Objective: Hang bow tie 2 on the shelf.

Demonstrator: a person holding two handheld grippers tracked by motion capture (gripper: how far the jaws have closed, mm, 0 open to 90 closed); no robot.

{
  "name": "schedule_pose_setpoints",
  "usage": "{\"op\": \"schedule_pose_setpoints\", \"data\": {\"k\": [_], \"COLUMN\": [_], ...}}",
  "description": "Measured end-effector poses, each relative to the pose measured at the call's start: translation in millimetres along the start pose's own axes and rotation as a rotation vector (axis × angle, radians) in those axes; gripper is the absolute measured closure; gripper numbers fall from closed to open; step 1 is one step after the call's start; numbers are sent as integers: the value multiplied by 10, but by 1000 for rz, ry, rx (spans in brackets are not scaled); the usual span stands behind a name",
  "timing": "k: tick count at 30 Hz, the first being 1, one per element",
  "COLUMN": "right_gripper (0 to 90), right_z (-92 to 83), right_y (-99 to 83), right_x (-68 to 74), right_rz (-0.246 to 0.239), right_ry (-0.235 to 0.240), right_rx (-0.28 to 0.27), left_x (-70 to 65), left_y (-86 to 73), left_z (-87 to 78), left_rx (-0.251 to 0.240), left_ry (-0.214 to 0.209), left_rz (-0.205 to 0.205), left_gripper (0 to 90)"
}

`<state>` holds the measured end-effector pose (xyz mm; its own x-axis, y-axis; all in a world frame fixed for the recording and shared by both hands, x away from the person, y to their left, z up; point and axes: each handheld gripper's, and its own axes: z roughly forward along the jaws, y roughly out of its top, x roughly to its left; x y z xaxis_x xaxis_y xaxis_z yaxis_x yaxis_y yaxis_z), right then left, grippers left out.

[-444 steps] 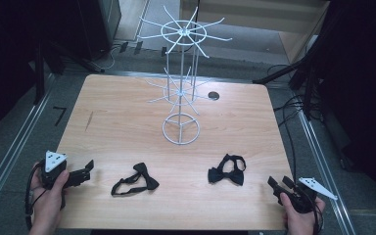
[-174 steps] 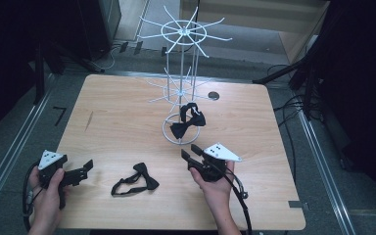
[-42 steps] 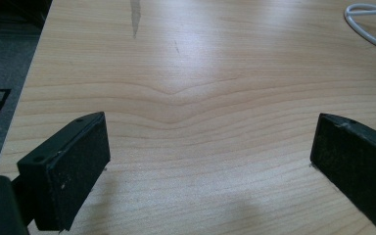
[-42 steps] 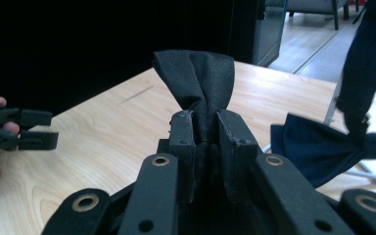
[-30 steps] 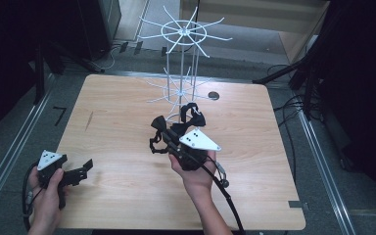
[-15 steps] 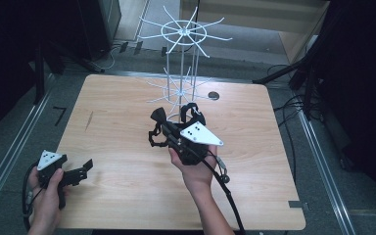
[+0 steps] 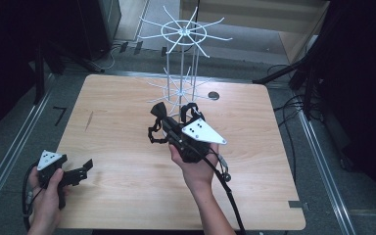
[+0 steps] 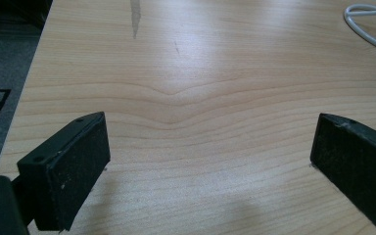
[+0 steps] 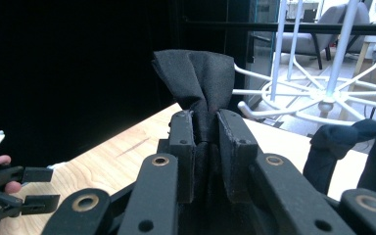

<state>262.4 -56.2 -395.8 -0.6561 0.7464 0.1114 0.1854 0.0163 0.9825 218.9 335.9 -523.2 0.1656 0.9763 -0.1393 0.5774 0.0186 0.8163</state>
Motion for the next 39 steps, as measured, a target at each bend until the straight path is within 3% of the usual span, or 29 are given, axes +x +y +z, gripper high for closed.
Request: {"op": "schedule_pose_setpoints", "data": {"k": [11,21,39], "right_gripper": [789,789,788], "right_z": [-39,-27,48], "right_y": [132,141,-22], "right_x": [-38,-108,-279], "right_rz": [-5,11,51], "right_ry": [-14,-36,-107], "right_rx": [-26,-32,-8], "left_x": [1,2,-1], "left_y": [1,1,0], "left_z": [1,1,1], "left_rx": [1,1,0], "left_ry": [-1,-3,-1], "left_rz": [0,1,1], "left_gripper": [15,15,15]}}
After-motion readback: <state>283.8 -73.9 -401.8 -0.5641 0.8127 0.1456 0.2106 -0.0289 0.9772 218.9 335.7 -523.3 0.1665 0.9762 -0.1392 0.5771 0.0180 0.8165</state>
